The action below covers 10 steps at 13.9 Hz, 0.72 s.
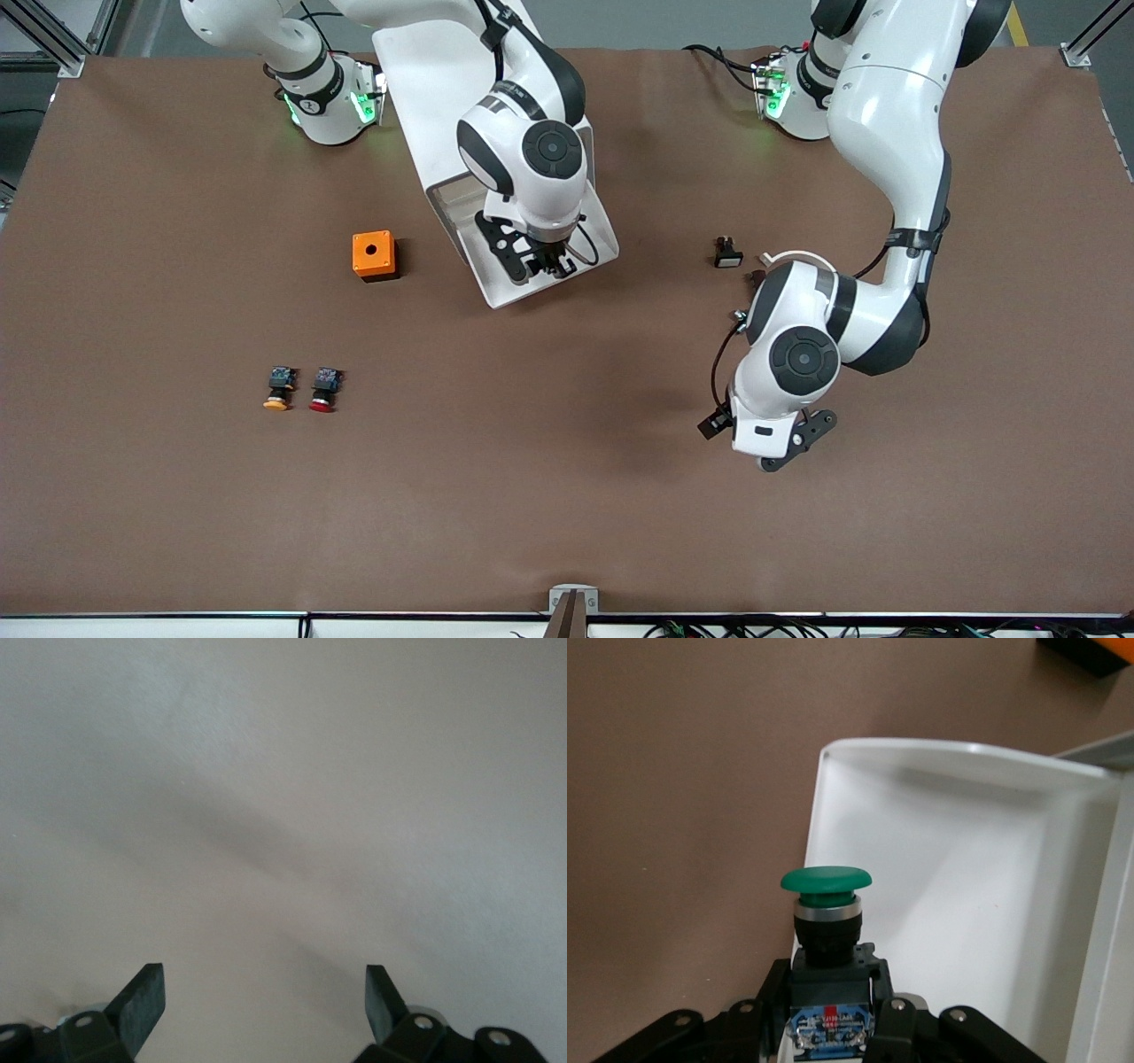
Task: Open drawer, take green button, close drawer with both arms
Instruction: 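Lift the green button out with the right gripper while the left gripper approaches the drawer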
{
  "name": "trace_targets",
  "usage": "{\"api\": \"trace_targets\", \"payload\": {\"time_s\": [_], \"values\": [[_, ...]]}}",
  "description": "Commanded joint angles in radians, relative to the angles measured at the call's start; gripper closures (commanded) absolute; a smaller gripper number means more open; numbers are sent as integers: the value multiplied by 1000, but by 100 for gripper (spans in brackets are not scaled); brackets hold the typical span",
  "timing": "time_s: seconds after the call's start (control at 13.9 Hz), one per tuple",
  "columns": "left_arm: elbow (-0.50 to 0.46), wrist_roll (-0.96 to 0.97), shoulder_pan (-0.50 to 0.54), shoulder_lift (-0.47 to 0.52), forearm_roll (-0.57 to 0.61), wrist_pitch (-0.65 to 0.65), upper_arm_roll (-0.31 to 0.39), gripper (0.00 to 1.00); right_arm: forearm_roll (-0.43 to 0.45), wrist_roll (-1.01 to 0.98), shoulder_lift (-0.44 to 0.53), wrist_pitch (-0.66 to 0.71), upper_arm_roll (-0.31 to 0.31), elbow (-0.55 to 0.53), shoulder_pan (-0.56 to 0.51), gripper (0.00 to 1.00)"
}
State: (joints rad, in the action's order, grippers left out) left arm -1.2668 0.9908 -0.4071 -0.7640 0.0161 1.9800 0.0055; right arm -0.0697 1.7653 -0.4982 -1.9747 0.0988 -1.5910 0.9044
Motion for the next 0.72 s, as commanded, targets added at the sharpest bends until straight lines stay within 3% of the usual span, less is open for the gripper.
{"api": "trace_targets", "payload": {"time_s": [0.0, 0.29, 0.65], "values": [[-25, -15, -2, 3, 13, 10, -56, 1, -18, -102, 36, 23, -5, 11, -33, 100], [-59, -17, -7, 2, 12, 10, -139, 1, -16, -242, 67, 16, -2, 8, -70, 100], [-78, -18, -59, 2, -54, 10, -139, 1, -2, -443, 72, 13, 1, -6, -130, 100]]}}
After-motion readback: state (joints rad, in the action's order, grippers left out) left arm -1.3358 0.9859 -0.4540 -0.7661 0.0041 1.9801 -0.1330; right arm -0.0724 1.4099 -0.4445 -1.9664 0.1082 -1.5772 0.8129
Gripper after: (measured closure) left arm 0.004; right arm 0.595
